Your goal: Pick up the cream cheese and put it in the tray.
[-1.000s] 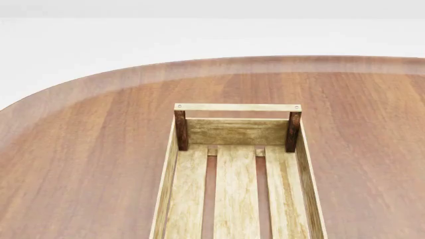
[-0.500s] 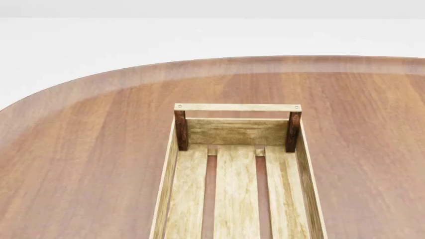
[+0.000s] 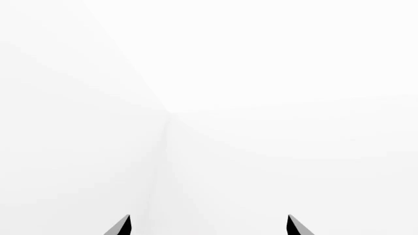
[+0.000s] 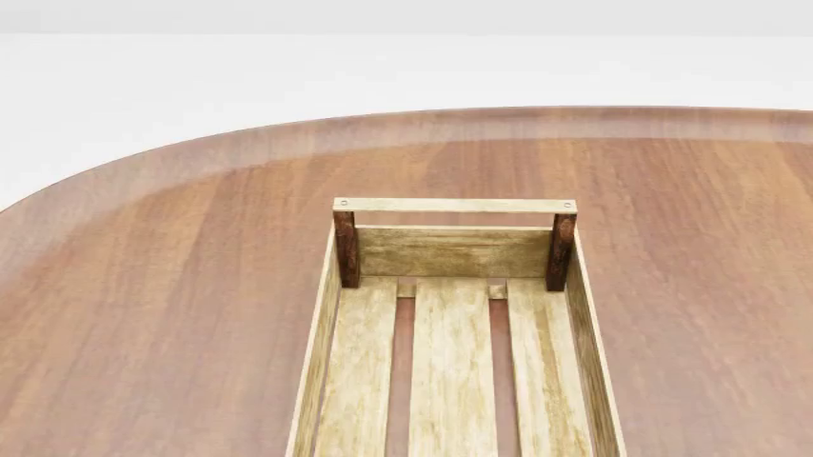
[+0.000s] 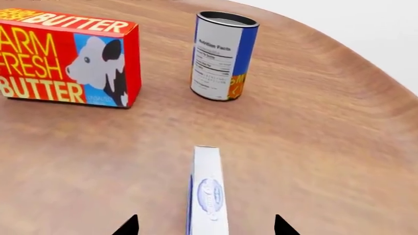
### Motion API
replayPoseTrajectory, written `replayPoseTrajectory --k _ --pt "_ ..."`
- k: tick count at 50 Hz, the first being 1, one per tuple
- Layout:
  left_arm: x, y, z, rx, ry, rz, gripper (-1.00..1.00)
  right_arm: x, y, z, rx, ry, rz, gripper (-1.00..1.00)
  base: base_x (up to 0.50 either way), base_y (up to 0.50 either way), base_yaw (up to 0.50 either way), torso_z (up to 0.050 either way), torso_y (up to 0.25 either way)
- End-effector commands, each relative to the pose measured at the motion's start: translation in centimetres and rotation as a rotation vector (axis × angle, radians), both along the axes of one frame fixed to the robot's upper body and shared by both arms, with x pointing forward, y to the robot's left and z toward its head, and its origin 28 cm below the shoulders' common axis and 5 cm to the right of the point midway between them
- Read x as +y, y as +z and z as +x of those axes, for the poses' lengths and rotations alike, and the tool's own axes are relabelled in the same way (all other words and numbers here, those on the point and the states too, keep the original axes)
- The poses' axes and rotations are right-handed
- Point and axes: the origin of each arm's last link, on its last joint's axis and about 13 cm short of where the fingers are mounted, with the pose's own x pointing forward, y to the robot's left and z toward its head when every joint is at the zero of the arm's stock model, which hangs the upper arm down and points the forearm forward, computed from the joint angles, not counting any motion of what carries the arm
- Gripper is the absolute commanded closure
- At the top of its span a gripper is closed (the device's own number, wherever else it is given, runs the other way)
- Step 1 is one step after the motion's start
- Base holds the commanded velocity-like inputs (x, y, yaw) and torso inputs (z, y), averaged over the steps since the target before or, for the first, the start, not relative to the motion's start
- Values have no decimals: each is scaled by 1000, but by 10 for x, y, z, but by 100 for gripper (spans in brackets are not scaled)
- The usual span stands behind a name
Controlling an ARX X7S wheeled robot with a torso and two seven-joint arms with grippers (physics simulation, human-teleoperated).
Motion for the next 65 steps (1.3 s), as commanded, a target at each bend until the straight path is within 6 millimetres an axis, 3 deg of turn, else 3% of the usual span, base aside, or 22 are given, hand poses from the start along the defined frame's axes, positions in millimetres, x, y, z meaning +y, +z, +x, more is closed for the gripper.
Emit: replayPoseTrajectory --k 1,5,6,20,26,53,65 --pt "0 0 0 1 1 1 -100 0 -4 -1 9 -7 10 -100 0 0 0 0 0" --pt "0 -1 0 2 1 2 -100 1 -4 1 2 3 10 -100 0 0 0 0 0" --pt "0 -1 0 2 1 2 -100 1 -4 0 1 1 9 100 0 0 0 0 0" --pt "0 -1 1 5 -1 5 -100 2 1 0 -43 17 6 100 0 0 0 0 0" --pt "-1 -1 1 6 0 6 -100 5 14 -1 -75 34 -13 100 0 0 0 0 0" --pt "0 0 0 -1 5 2 -100 26 91 -14 -247 149 -187 100 0 0 0 0 0" --pt "1 1 -1 -3 7 -1 -100 32 127 -6 -294 224 -280 100 0 0 0 0 0"
